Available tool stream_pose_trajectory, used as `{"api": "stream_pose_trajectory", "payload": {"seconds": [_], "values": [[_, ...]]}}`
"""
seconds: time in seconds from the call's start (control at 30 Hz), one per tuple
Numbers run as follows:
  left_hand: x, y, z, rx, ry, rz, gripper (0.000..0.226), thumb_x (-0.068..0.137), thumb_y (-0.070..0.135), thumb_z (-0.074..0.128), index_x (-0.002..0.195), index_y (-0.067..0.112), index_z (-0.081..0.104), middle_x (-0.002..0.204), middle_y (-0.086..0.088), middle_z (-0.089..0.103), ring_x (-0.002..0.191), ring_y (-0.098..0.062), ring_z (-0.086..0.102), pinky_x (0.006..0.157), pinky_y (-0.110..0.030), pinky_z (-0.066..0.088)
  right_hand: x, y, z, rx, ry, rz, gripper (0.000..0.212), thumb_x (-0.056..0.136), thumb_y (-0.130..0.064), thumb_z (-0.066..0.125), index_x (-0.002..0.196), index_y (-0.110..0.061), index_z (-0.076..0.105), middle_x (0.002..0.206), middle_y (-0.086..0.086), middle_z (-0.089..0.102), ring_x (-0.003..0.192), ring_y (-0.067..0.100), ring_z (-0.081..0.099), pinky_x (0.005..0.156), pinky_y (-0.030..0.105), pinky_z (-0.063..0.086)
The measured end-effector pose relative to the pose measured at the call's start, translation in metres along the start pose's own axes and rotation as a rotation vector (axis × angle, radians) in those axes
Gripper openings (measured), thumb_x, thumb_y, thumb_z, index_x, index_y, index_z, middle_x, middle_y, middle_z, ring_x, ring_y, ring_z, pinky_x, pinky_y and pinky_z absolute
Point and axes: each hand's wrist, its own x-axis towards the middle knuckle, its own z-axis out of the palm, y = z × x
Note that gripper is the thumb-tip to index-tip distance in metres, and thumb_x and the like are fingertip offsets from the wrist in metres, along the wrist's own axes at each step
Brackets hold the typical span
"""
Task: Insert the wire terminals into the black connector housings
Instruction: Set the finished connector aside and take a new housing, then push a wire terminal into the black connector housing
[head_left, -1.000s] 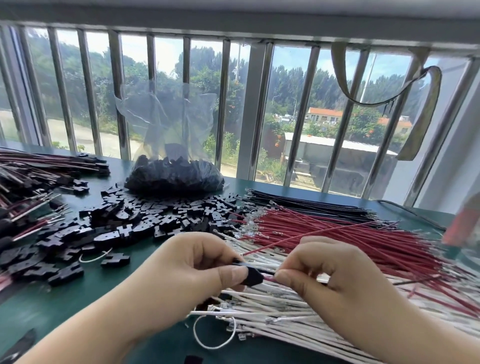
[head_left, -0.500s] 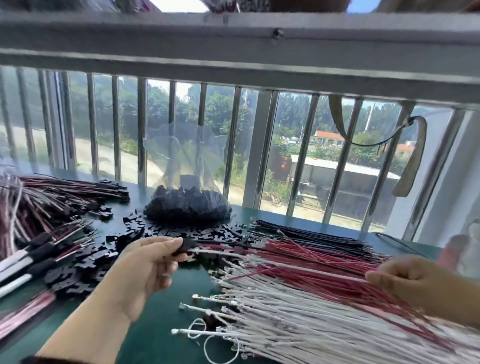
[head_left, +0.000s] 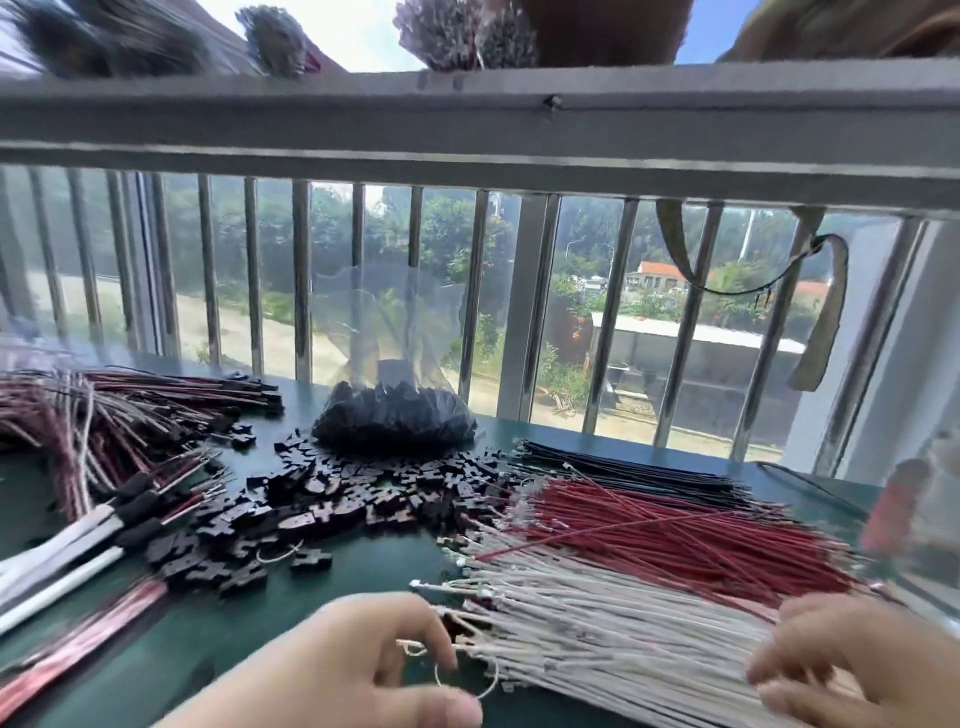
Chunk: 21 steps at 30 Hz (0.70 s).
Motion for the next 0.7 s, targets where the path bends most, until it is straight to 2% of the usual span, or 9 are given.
{"api": "stream_pose_trajectory", "payload": {"seconds": [0.07, 0.13, 0.17, 0.23, 0.3, 0.37, 0.47, 0.6, 0.7], "values": [[0.023, -0.012, -0.002, 0.015, 0.284, 0.030, 0.036, 0.070, 0.069, 0.058, 0.075, 0.034, 0.062, 0.048, 0.006, 0.055, 0.042, -0.001, 0.042, 0.048, -0.020, 0.038, 0.004, -0.026, -0.003, -0.156, 0.017, -0.053, 0.044, 0.069, -0.087, 0.028, 0.104, -0.070, 0.048, 0.103, -0.038, 0.051, 0.095, -0.018, 0.047, 0.082, -0.001, 0.031], [0.056, -0.030, -0.007, 0.145, 0.528, -0.022, 0.023, 0.087, 0.045, 0.058, 0.070, 0.030, 0.061, 0.057, 0.002, 0.063, 0.047, -0.005, 0.050, 0.054, -0.030, 0.048, 0.020, -0.039, 0.025, -0.239, 0.080, -0.112, 0.043, 0.083, -0.073, 0.037, 0.122, -0.056, 0.045, 0.112, -0.030, 0.050, 0.099, -0.012, 0.043, 0.087, 0.006, 0.030], [0.072, -0.037, -0.010, 0.232, 0.579, -0.037, 0.016, 0.090, 0.036, 0.055, 0.076, 0.031, 0.062, 0.065, 0.006, 0.065, 0.056, -0.006, 0.055, 0.059, -0.030, 0.049, 0.022, -0.054, 0.032, -0.256, 0.167, -0.132, 0.042, 0.083, -0.070, 0.045, 0.118, -0.049, 0.051, 0.109, -0.026, 0.053, 0.096, -0.005, 0.047, 0.084, 0.011, 0.035], [0.099, -0.049, -0.012, 0.464, 0.589, -0.088, 0.016, 0.092, 0.029, 0.049, 0.100, 0.034, 0.062, 0.096, 0.011, 0.066, 0.086, -0.011, 0.061, 0.074, -0.027, 0.049, 0.030, -0.057, 0.043, -0.387, 0.373, -0.144, 0.031, 0.064, -0.062, 0.070, 0.076, -0.034, 0.065, 0.072, -0.019, 0.059, 0.063, 0.001, 0.049, 0.057, 0.012, 0.036], [0.122, -0.059, -0.012, 0.723, 0.581, -0.151, 0.026, 0.092, 0.032, 0.046, 0.116, 0.032, 0.056, 0.116, 0.006, 0.060, 0.107, -0.018, 0.055, 0.088, -0.032, 0.046, 0.029, -0.061, 0.049, -0.341, 0.490, -0.159, 0.037, 0.052, -0.050, 0.078, 0.048, -0.025, 0.051, 0.045, -0.014, 0.044, 0.039, 0.004, 0.041, 0.043, 0.011, 0.025], [0.140, -0.059, -0.011, 0.867, 0.570, -0.212, 0.029, 0.091, 0.044, 0.045, 0.116, 0.031, 0.054, 0.117, 0.002, 0.057, 0.110, -0.020, 0.050, 0.092, -0.035, 0.042, 0.032, -0.058, 0.059, -0.416, 0.537, -0.165, 0.040, 0.055, -0.048, 0.075, 0.045, -0.023, 0.045, 0.041, -0.011, 0.038, 0.035, 0.005, 0.038, 0.039, 0.011, 0.022], [0.158, -0.062, -0.007, 0.907, 0.559, -0.264, 0.038, 0.087, 0.061, 0.041, 0.113, 0.034, 0.053, 0.114, 0.000, 0.055, 0.109, -0.020, 0.049, 0.093, -0.037, 0.041, 0.033, -0.056, 0.061, -0.433, 0.557, -0.136, 0.040, 0.055, -0.053, 0.073, 0.048, -0.024, 0.047, 0.043, -0.013, 0.038, 0.036, 0.003, 0.038, 0.037, 0.012, 0.023], [0.167, -0.065, -0.009, 0.792, 0.633, -0.152, 0.035, 0.084, 0.056, 0.053, 0.116, 0.042, 0.059, 0.105, 0.008, 0.060, 0.102, -0.015, 0.054, 0.088, -0.034, 0.045, 0.033, -0.051, 0.062, -0.416, 0.598, -0.109, 0.030, 0.064, -0.048, 0.061, 0.053, -0.024, 0.046, 0.050, -0.010, 0.024, 0.042, 0.004, 0.023, 0.041, 0.012, 0.017], [0.161, -0.059, -0.013, 0.722, 0.656, -0.093, 0.029, 0.075, 0.048, 0.070, 0.099, 0.032, 0.068, 0.098, 0.007, 0.067, 0.094, -0.017, 0.061, 0.079, -0.032, 0.048, 0.033, -0.050, 0.066, -0.427, 0.553, -0.124, 0.029, 0.051, -0.038, 0.076, 0.054, -0.026, 0.050, 0.050, -0.014, 0.039, 0.043, 0.002, 0.038, 0.040, 0.011, 0.031]]}}
